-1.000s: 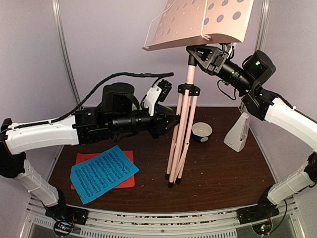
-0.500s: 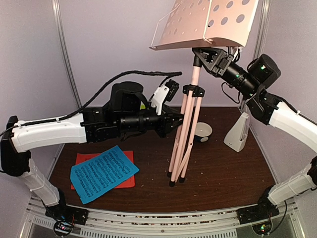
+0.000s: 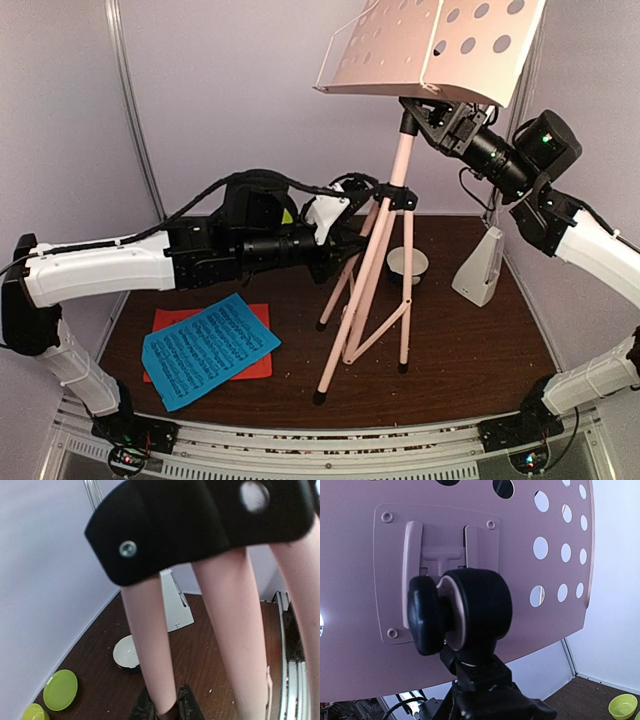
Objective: Set up the instrument practice props
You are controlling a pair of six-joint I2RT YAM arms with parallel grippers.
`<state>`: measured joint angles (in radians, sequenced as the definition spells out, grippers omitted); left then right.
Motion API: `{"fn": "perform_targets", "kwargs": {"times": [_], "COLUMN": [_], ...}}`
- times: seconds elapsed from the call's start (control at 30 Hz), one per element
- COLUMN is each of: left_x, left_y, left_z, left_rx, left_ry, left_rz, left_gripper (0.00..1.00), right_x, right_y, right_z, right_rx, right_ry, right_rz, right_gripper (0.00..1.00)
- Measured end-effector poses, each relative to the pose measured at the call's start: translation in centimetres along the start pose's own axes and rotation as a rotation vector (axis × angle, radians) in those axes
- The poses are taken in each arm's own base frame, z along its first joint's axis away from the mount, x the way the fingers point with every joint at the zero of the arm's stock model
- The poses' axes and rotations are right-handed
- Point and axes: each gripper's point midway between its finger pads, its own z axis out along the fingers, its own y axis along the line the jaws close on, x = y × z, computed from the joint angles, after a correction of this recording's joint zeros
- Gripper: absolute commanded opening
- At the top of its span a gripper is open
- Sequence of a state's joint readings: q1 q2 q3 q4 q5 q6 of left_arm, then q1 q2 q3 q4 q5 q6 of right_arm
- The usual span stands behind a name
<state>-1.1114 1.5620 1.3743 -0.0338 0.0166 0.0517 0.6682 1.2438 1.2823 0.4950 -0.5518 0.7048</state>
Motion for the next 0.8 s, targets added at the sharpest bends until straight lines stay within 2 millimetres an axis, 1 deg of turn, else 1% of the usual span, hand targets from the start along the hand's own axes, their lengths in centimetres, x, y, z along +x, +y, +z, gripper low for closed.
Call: {"fn": "perform_targets", "kwargs": {"times": [0.17, 0.33, 0.53, 0.57, 0.63, 0.73, 0.8], "left_x": [1.8, 4.3, 5.0, 5.1, 5.2, 5.7, 6.0], "left_y": [0.5, 1.9, 3.3, 3.5, 3.8, 4.2, 4.6], "left_z": [0.2, 0.4, 1.9, 2.2, 3.2, 4.2, 4.5], "left_rx": [-0.029, -0.051, -0.089, -0.098, -0.117, -0.131, -0.139], "left_ry": [0.042, 0.092, 0.080, 0.076, 0.065, 0.056, 0.059], "left_rz": [0.149, 0.238, 0.275, 0.280, 0.287, 0.287, 0.293], "left_gripper": [0.00, 0.00, 0.00, 0.02, 0.09, 0.24, 0.33], "right_x": [0.2, 0.5, 0.8, 0.8, 1.0, 1.6, 2.0], "right_y": [0.0, -0.5, -1.0, -1.0, -1.1, -1.4, -1.4], "right_z": [-0.3, -0.4, -0.5, -0.5, -0.5, -0.6, -0.6], "right_rx": [0.016, 0.042, 0.059, 0.060, 0.063, 0.065, 0.057], "right_ry": [0.020, 0.037, 0.052, 0.055, 0.064, 0.090, 0.107], "right_rz": [0.004, -0.022, -0.100, -0.118, -0.160, -0.221, -0.238], "right_gripper": [0.00, 0.00, 0.00, 0.00, 0.00, 0.00, 0.00]}}
